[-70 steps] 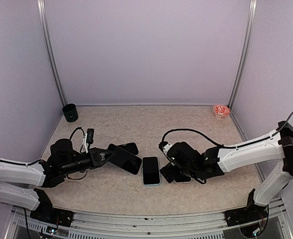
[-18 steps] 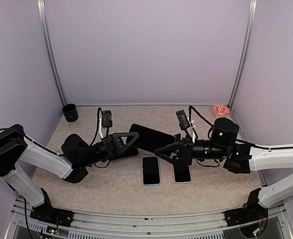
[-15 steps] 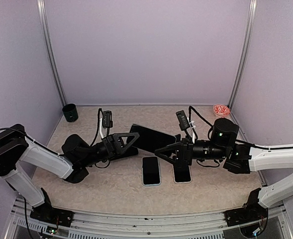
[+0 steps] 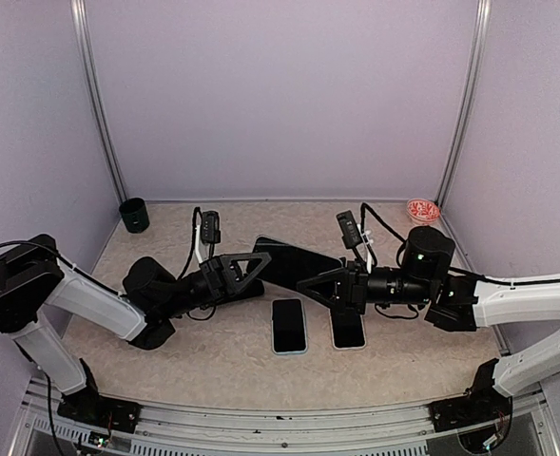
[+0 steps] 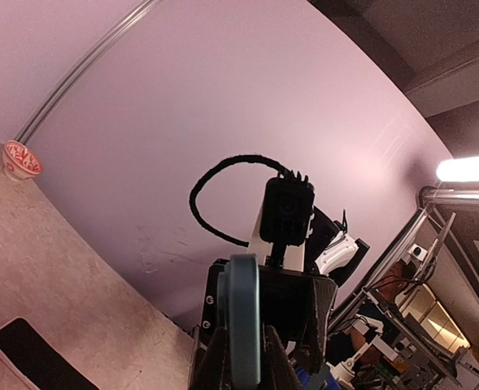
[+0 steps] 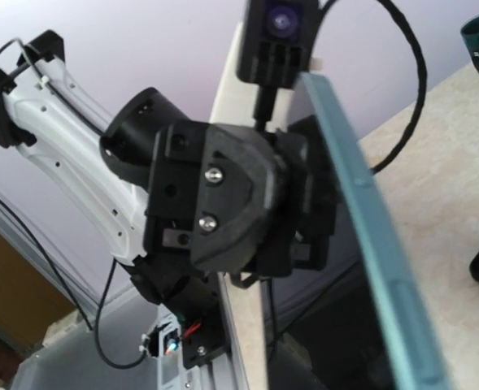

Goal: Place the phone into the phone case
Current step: Pass from the left arm to the right

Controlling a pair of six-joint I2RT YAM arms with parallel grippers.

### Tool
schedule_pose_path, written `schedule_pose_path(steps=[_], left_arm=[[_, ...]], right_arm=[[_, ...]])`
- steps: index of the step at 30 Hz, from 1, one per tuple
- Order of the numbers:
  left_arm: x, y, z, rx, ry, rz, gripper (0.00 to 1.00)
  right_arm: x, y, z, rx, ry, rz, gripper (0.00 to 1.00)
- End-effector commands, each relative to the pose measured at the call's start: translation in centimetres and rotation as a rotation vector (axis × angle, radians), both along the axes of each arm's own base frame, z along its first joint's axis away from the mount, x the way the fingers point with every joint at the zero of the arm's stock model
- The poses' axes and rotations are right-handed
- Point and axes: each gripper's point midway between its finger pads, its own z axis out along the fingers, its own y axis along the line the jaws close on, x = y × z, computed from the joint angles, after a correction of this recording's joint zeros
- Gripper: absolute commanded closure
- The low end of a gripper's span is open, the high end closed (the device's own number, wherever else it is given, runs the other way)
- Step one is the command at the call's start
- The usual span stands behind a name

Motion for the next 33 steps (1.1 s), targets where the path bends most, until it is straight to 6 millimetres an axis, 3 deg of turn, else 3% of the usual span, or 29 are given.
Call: schedule_pose_path(steps=[1, 7, 13, 15, 19, 22, 28, 33], left_arm=[[0.1, 0.4, 2.2, -0.072, -0.042, 0.019, 1.0], [0.0, 0.4, 2.1, -0.064, -0.041, 0.019, 1.0], [0.1, 0.3, 1.7, -0.058, -0.032, 0.017, 0.96], [0.1, 0.4, 1.5, -0.056, -0.028, 0.018, 0.9], [0.2, 1.0, 1.1, -0.049, -0.017, 0.038, 0.62], [0.8, 1.9, 0.2, -0.027, 0.004, 0.075, 0.48], [2.7, 4.7, -2.3, 0.063, 0.078, 0.211, 0.32], [5.2, 7.6, -5.8, 0.206, 0.193, 0.401, 0.24]], right_arm=[[0.1, -0.3, 0.4, 0.024, -0.028, -0.007, 0.5], [0.2, -0.7, 0.9, 0.036, -0.043, -0.028, 0.78], [0.0, -0.8, 1.1, 0.046, -0.046, -0.019, 1.0], [0.0, -0.9, 1.2, 0.048, -0.047, -0.019, 1.0], [0.0, -1.1, 1.1, 0.046, -0.043, -0.024, 1.0], [0.3, -1.3, 1.0, 0.037, -0.043, -0.038, 1.0], [1.6, -2.0, 0.7, -0.013, -0.049, -0.11, 1.0], [2.8, -2.7, 0.5, -0.064, -0.058, -0.185, 1.0]])
